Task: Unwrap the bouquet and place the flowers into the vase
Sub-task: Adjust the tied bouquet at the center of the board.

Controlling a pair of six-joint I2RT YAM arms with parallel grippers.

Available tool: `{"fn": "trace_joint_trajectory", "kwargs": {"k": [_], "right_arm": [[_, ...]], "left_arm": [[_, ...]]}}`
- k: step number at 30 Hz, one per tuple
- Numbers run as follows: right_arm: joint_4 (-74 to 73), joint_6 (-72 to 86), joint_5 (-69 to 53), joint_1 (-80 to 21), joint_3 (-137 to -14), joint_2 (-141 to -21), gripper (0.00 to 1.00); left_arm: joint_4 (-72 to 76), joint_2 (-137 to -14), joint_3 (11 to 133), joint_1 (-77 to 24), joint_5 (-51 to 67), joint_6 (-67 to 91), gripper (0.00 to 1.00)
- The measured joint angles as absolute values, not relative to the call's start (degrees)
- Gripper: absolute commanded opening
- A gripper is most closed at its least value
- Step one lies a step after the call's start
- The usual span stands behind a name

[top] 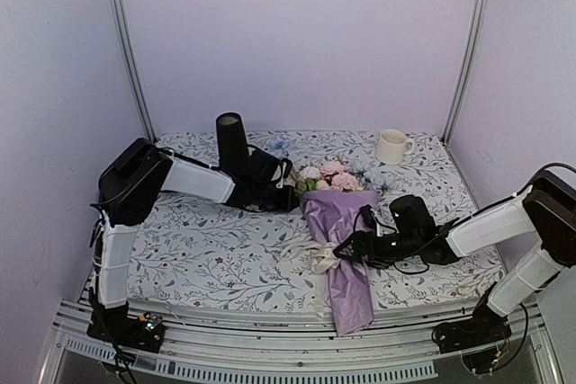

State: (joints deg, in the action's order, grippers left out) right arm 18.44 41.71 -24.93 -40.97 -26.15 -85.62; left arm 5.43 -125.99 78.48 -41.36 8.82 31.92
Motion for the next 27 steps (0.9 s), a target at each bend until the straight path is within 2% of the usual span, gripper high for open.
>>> {"fn": "trace_joint_trajectory", "kwargs": {"k": [7, 13, 19, 27], "right_arm": [[25.76, 44.95, -22.26, -43.62, -30.28, -92.01, 0.97], [24.23, 45.21, -17.82, -43.77, -30.35, -89.67, 0.99], [22.20, 45.25, -15.90, -42.98, -30.22, -87.59, 0.99], [21.61, 46.78, -15.25, -42.70, -31.51, -90.32, 0.98]], "left_arm": [[2.24, -124.44, 78.48, -40.49, 7.70, 26.89, 0.24], [2.33, -112.36, 65.98, -40.58, 7.07, 26.02, 0.35], [3.84, -97.43, 55.05, -43.59, 6.57, 26.15, 0.35], [5.74, -86.41, 43.75, -53.84, 4.54, 28.14, 0.36]]}}
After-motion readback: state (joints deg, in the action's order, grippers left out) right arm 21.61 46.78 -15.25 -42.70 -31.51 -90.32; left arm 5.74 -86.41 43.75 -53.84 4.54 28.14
